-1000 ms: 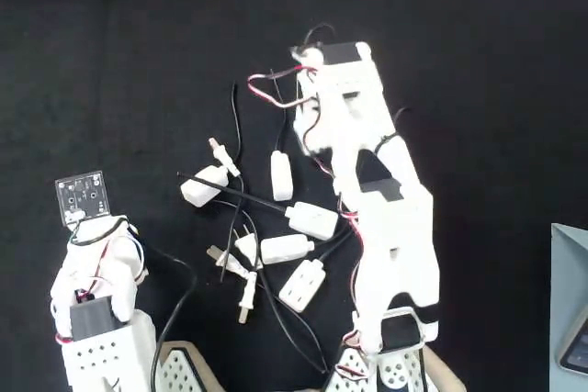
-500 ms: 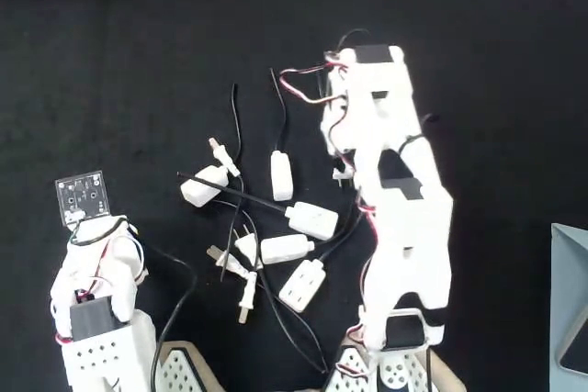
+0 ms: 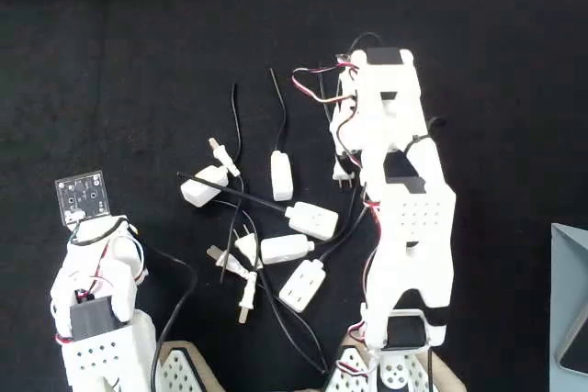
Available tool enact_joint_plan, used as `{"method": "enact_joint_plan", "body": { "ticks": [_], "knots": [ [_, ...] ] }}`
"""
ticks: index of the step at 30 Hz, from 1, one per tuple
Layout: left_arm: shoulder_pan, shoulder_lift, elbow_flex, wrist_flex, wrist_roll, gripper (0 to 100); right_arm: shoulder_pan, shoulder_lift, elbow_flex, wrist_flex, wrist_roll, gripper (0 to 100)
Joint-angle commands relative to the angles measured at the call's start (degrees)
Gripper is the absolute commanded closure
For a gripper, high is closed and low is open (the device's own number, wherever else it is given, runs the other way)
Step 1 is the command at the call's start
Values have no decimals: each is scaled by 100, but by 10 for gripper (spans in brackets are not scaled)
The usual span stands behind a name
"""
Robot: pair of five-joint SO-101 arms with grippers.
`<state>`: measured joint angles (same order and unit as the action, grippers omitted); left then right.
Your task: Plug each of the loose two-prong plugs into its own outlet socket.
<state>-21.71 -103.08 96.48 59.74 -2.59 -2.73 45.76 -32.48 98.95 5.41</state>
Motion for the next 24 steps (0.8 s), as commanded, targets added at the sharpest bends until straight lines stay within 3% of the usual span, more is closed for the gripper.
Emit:
{"method": "enact_joint_plan", "body": {
  "ticks": [1,24],
  "knots": [
    [-48,-62,92,-53,-26,970,-185,-40,-382,193,-237,825],
    [-48,-62,92,-53,-26,970,-536,532,-382,185,-563,825]
  ]
}}
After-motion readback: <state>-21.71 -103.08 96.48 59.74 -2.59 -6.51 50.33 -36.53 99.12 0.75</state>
